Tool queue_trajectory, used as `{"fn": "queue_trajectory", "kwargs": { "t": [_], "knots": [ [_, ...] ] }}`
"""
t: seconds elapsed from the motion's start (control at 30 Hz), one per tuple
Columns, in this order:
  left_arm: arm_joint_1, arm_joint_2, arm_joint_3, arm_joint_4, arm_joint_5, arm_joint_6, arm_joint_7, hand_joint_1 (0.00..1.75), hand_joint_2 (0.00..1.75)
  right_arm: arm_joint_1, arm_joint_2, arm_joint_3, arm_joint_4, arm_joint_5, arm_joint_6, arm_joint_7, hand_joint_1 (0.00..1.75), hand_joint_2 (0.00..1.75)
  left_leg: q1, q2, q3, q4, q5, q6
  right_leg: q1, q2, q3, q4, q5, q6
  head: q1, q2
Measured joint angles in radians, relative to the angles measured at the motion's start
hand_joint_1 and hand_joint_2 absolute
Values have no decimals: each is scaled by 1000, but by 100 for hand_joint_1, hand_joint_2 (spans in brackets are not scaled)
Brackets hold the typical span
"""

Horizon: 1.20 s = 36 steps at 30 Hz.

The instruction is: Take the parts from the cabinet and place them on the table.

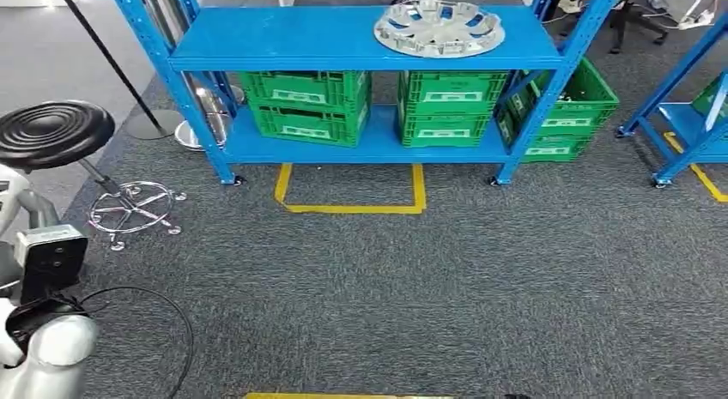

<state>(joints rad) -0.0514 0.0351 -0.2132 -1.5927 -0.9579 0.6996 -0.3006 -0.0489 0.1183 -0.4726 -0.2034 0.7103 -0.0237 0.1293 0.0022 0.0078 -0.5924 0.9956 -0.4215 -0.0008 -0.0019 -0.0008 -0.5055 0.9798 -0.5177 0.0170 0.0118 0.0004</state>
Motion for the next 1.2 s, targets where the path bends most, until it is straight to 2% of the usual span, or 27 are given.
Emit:
{"fn": "queue_trajectory", "kwargs": {
  "t": [0.03, 0.07, 0.1, 0.13, 0.17, 0.2, 0.23, 0.27, 0.3, 0.33, 0.37, 0.4, 0.43, 0.47, 0.5, 0.53, 0.67, 0.77, 0.87, 0.9, 0.93, 1.07, 1.2],
  "knots": [
    [0, 2, 0, 0, 0, 0, 2, 175, 175, 1, 0, 0, 0, 0, 0, 0, 0, 0, 2, 0, 0, -2, 5, -6, 1, 0, -2, 2, 4, -5, 0, 0],
    [0, 3, 0, 0, 0, 0, 4, 175, 175, 2, 1, 0, 0, 1, 0, 1, 0, 0, 1, -2, -2, 1, 4, -11, -5, -2, -12, -8, 15, -12, 1, 0],
    [0, 4, 0, 0, 0, 0, 4, 175, 175, 1, 0, 0, 0, 2, 0, 2, 0, 0, 2, -4, -11, 15, -20, -16, -8, -5, -3, -9, 24, -19, -2, 0],
    [-2, 6, 0, 0, 0, 0, 4, 175, 175, -1, 0, 0, 0, 2, -1, 2, 0, 0, 4, -4, -27, 61, -64, -20, -8, -5, -11, -9, 29, -26, -5, 0],
    [-2, 8, 0, 0, 0, 0, 4, 175, 175, -1, 0, 0, 0, 2, -2, 2, 0, 0, 6, -4, -54, 140, -115, -25, -7, -6, -19, -8, 33, -29, -6, 0],
    [-2, 10, -1, 1, 0, 0, 5, 175, 175, -1, 0, 0, 0, 2, -2, 2, 0, 0, 8, -4, -84, 233, -162, -29, -6, -6, -28, -7, 38, -29, -5, 0],
    [-2, 11, -1, 2, 0, 0, 6, 175, 175, -1, 0, 0, 0, 2, -3, 3, 0, 0, 7, -4, -103, 298, -189, -30, -5, -6, -37, -3, 42, -29, -6, 0],
    [-2, 11, -1, 3, 0, 0, 6, 175, 175, -1, 0, 0, 0, 2, -3, 3, 0, 0, 7, -4, -101, 313, -189, -31, -5, -5, -44, 0, 43, -29, -6, 0],
    [-2, 11, -2, 3, 1, 0, 6, 175, 175, -1, 0, 0, 0, 2, -3, 3, 0, 0, 7, -4, -77, 286, -169, -30, -5, -5, -51, 4, 45, -27, -6, 0],
    [-2, 11, -3, 3, 2, 0, 6, 175, 175, -1, 0, 0, 0, 2, -3, 3, 0, 0, 7, -4, -32, 214, -133, -26, -4, -4, -55, 8, 46, -25, -6, 0],
    [-3, 11, -5, 3, 5, 0, 8, 175, 175, -1, 0, 0, 0, 2, -3, 5, 0, 0, 7, -4, 28, 109, -91, -21, -4, -4, -57, 11, 47, -24, -6, 0],
    [-5, 11, -7, 3, 6, 0, 10, 175, 175, -1, 0, 0, 0, 2, -3, 5, 0, 0, 7, -4, 74, 27, -71, -16, -4, -4, -58, 14, 48, -22, -6, 0],
    [-6, 11, -9, 3, 6, 0, 13, 175, 175, -2, 0, 0, 0, 2, -5, 5, 0, 0, 1, -4, 86, 3, -87, -11, 3, -4, -64, 18, 51, -15, -5, 0],
    [-7, 11, -10, 3, 6, 1, 14, 175, 175, -3, 0, 0, 0, 2, -6, 5, 0, 0, 3, -5, 81, -6, -82, -9, 3, -3, -73, 24, 51, -13, -4, 0],
    [-5, 11, -11, 3, 6, 0, 17, 175, 175, -3, 0, 0, 0, 2, -7, 5, 0, 0, 4, -5, 77, -6, -80, -12, 5, -2, -76, 24, 51, -22, -3, 0],
    [-5, 11, -13, 3, 6, 0, 18, 175, 175, -3, 0, 0, 0, 2, -7, 5, 0, 0, 2, -5, 76, -5, -80, -10, 4, -3, -76, 23, 52, -23, -4, 0],
    [-5, 11, -16, 3, 7, 0, 18, 175, 175, -2, 0, 0, 0, -2, -5, 13, 0, 0, -4, -5, 71, -5, -74, -1, -1, -2, -76, 15, 65, -7, -3, 0],
    [-7, 11, -18, 3, 13, 0, 24, 175, 175, -1, 0, -1, 0, -8, -5, 83, 0, 0, -5, -5, 70, -4, -71, 4, -3, -2, -77, 12, 69, -4, -2, 0],
    [-16, 14, -30, 7, 18, 0, 42, 175, 175, 0, -4, -4, 3, -11, 20, 184, 0, 0, -6, -5, 69, -3, -70, 5, -3, -3, -77, 10, 71, -1, -3, 0],
    [-23, 16, -38, 11, 18, 0, 50, 175, 175, 0, -5, -4, 5, -5, 37, 241, 0, 0, -6, -5, 68, -3, -70, 5, -3, -3, -77, 10, 71, 0, -3, 0],
    [-31, 19, -47, 16, 18, 0, 59, 175, 175, 5, -7, -4, 7, 1, 52, 261, 0, 0, -6, -5, 68, -3, -70, 6, -3, -3, -78, 10, 72, 1, -3, 0],
    [-57, 22, -74, 36, 27, 0, 78, 175, 175, 17, -10, -5, 8, 8, 83, 266, 0, 0, -6, -4, 68, -3, -69, 6, -4, -2, -79, 10, 73, 2, -3, 0],
    [-64, 26, -89, 50, 34, 0, 83, 175, 175, 18, -11, -12, 8, 0, 62, 266, 0, 0, -5, -4, 66, -3, -67, 6, -3, -2, -82, 11, 74, 2, -3, 0]
  ]
}}
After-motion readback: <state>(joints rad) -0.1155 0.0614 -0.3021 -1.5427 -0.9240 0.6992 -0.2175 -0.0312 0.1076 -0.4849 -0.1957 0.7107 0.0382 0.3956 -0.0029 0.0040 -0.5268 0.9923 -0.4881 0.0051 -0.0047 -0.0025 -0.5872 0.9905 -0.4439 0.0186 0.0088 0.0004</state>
